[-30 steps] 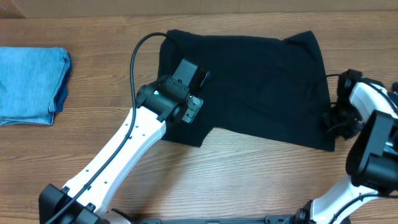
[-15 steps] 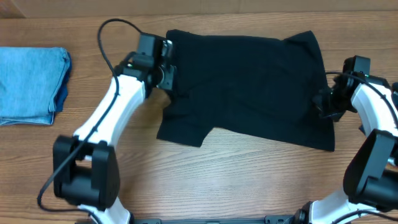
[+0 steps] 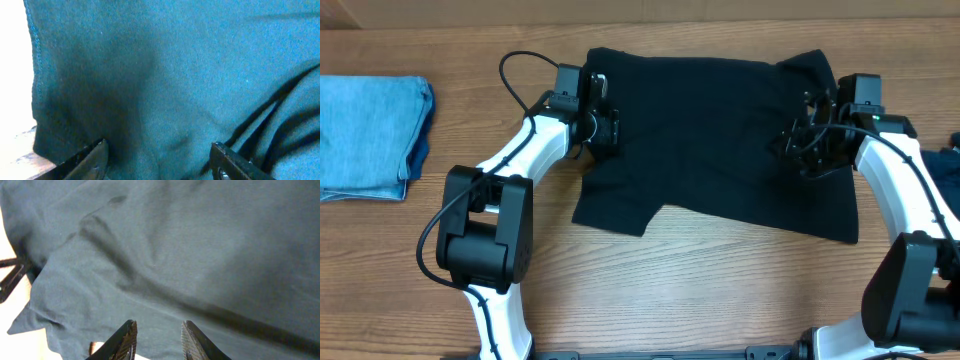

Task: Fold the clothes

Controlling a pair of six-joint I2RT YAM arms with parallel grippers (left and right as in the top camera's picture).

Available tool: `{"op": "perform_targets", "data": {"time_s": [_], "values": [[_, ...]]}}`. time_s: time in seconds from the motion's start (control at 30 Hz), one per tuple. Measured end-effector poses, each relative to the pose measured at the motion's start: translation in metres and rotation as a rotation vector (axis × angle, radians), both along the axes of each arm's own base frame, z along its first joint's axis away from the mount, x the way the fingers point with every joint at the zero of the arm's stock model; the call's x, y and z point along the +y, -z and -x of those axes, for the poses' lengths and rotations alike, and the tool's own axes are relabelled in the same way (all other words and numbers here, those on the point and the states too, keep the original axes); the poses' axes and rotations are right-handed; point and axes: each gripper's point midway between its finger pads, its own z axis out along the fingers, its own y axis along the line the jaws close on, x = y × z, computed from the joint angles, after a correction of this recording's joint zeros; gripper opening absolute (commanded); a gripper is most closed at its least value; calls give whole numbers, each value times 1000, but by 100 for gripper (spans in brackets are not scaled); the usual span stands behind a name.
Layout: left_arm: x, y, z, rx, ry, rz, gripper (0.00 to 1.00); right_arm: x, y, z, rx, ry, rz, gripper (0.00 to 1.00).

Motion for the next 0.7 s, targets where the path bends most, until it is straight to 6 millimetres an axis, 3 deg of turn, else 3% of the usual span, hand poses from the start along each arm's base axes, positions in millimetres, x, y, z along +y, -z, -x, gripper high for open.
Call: {"op": "perform_targets", "data": {"time_s": [0.23,0.47,0.57,0.7], "values": [[7,1,-3,-8,-38,-31,49,2,0,-1,-6,-12,2,33],[15,19,-11,-14,-69,-72,22,2,0,-1,-7,-13,2,33],[17,25,-12,-14,-76,-83,4,2,0,-1,-7,-12,2,33],[24,25,-17,-34,-101,-123,4,2,0,-1,-7,-12,2,33]]}}
